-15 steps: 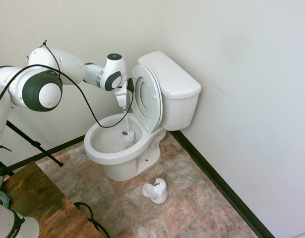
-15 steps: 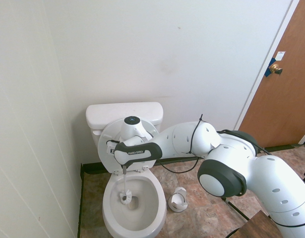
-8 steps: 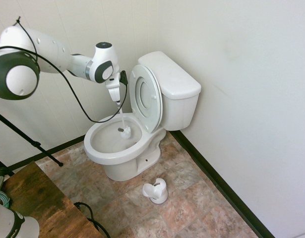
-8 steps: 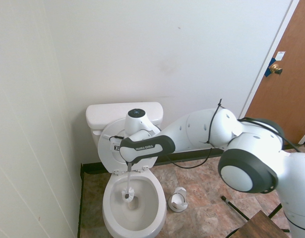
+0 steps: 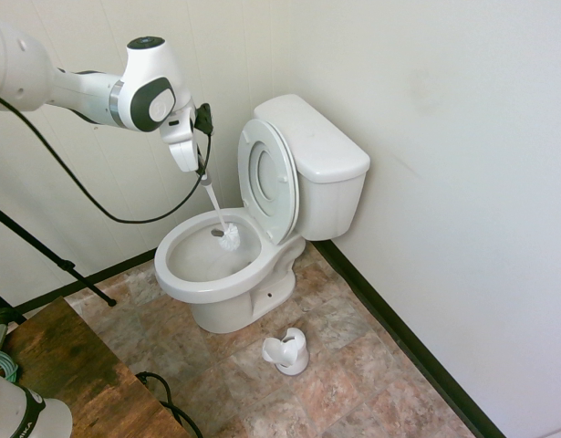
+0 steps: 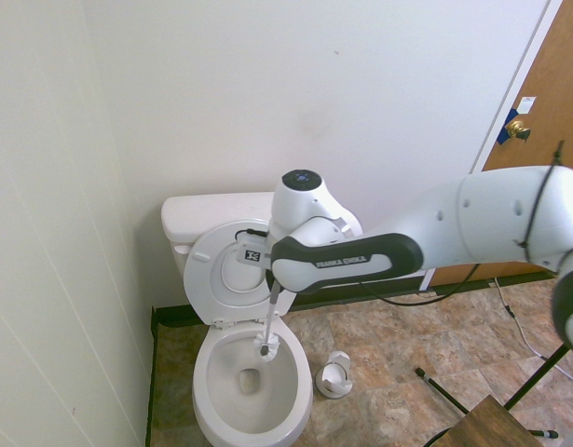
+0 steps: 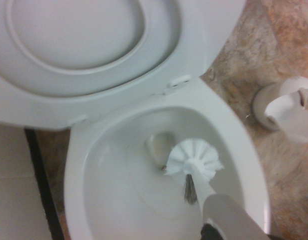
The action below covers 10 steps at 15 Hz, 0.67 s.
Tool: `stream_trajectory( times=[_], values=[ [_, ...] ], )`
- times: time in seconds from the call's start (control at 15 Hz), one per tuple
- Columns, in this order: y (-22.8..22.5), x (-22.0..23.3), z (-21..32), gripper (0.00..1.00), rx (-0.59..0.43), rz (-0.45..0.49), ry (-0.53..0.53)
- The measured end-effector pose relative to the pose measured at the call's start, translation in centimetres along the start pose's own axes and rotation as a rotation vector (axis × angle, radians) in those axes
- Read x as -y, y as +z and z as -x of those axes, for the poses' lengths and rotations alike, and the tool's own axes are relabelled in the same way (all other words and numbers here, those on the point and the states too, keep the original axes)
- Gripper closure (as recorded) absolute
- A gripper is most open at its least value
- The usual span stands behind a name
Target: Clean the toilet
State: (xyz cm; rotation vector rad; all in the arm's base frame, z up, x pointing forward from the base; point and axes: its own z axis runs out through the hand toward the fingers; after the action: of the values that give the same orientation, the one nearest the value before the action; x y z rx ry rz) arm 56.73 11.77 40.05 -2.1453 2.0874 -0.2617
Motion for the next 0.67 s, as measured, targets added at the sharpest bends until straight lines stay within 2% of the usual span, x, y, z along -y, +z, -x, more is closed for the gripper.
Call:
stream_trajectory(
  times=[0.27, 0.67],
  values=[
    [-3.7, -3.8, -7.6, 1.0, -0.049, -0.018, 0.106],
    [1.0, -5.1, -15.4, 1.0, -0.095, 0.045, 0.214]
  ],
)
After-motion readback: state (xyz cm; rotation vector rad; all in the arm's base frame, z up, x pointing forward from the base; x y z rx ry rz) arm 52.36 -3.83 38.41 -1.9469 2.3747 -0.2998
